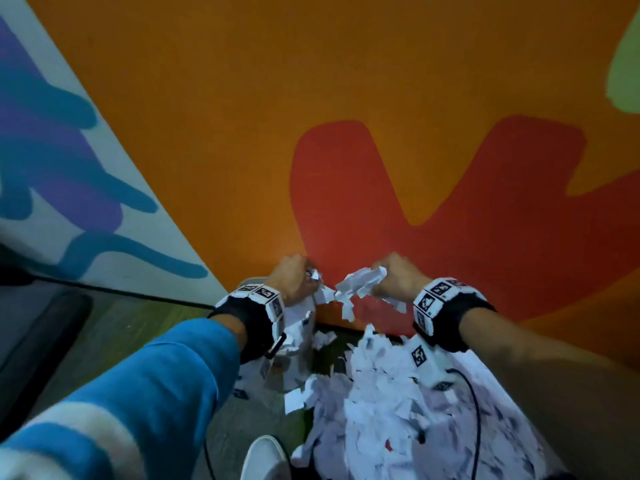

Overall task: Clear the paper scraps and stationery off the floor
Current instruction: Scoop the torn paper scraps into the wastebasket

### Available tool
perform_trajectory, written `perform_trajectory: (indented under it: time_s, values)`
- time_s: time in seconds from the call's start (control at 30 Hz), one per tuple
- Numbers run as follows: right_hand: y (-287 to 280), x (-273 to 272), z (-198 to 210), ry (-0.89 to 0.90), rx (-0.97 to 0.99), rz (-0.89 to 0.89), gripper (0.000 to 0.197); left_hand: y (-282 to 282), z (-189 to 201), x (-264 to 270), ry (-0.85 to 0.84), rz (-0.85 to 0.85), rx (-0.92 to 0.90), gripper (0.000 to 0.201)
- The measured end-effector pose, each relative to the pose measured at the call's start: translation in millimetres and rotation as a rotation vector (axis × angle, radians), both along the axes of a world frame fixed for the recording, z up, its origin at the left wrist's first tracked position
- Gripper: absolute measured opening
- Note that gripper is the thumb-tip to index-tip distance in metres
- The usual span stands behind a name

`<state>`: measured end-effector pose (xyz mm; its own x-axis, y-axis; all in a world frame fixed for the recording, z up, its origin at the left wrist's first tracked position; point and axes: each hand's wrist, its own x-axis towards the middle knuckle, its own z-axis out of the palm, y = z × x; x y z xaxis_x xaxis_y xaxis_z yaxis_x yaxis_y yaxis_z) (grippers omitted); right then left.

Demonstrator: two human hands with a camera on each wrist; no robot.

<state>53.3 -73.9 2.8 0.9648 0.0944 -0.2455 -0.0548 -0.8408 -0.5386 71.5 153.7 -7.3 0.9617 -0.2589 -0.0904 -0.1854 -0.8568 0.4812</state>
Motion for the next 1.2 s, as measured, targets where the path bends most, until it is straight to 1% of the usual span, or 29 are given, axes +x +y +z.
perform_trajectory:
  time_s: [0.07, 0.13, 0.17, 0.27, 0.37, 0.43, 0.47, 0.5, 0.53, 0.57, 0.6, 0.67, 0.7, 0.73, 0.83, 0.9, 0.97, 1.03, 1.07, 1.1, 1.2]
  values:
    - [23, -1, 2, -0.002, 0.059, -0.023, 0.021, 28, 8, -5, -0.039, 0.11, -0.101, 0.013]
    - [50, -1, -2, 0.009, 0.144, -0.046, 0.016, 54, 2, -8, -0.051, 0.292, -0.215, 0.014]
    - [62, 0, -7, 0.016, 0.176, -0.057, 0.017, 63, -3, -8, -0.037, 0.377, -0.258, 0.016]
    - [98, 8, -24, 0.028, 0.234, -0.102, 0.02, 87, -19, -1, 0.091, 0.575, -0.358, 0.025]
    - [131, 18, -40, 0.07, 0.243, -0.119, 0.02, 105, -32, 10, 0.114, 0.631, -0.372, 0.031]
    - [148, 24, -53, 0.089, 0.254, -0.123, 0.023, 112, -40, 15, 0.122, 0.644, -0.333, 0.032]
    - [154, 26, -59, 0.095, 0.27, -0.133, 0.02, 114, -46, 17, 0.15, 0.639, -0.32, 0.036]
    - [159, 28, -64, 0.1, 0.298, -0.142, 0.016, 117, -54, 19, 0.199, 0.631, -0.342, 0.046]
    - [164, 30, -68, 0.104, 0.328, -0.147, 0.015, 120, -59, 19, 0.263, 0.622, -0.404, 0.059]
    - [168, 32, -73, 0.127, 0.362, -0.139, 0.019, 121, -63, 19, 0.329, 0.615, -0.474, 0.071]
    - [172, 34, -76, 0.175, 0.393, -0.112, 0.027, 121, -65, 17, 0.387, 0.614, -0.543, 0.075]
    - [175, 40, -83, 0.266, 0.386, -0.046, 0.058, 120, -62, 12, 0.477, 0.639, -0.667, 0.071]
    - [173, 42, -85, 0.292, 0.362, -0.031, 0.07, 121, -62, 11, 0.494, 0.649, -0.709, 0.067]
    - [171, 42, -84, 0.306, 0.358, -0.03, 0.074, 121, -60, 10, 0.497, 0.654, -0.721, 0.064]
    - [162, 38, -80, 0.347, 0.442, -0.09, 0.067, 124, -65, 9, 0.475, 0.631, -0.732, 0.058]
    - [156, 35, -77, 0.358, 0.442, -0.107, 0.066, 125, -66, 6, 0.479, 0.594, -0.713, 0.055]
    - [146, 36, -77, 0.297, 0.333, -0.047, 0.059, 124, -68, 4, 0.447, 0.537, -0.658, 0.045]
    - [136, 33, -76, 0.187, 0.171, 0.026, 0.046, 125, -71, 1, 0.373, 0.427, -0.49, 0.038]
    - [132, 30, -76, 0.143, 0.101, 0.055, 0.042, 125, -73, -1, 0.339, 0.356, -0.364, 0.04]
    - [128, 28, -77, 0.108, 0.053, 0.085, 0.04, 126, -76, -2, 0.309, 0.278, -0.245, 0.047]
    - [123, 19, -81, 0.059, 0.009, 0.213, 0.04, 128, -80, -5, 0.354, 0.126, -0.036, 0.062]
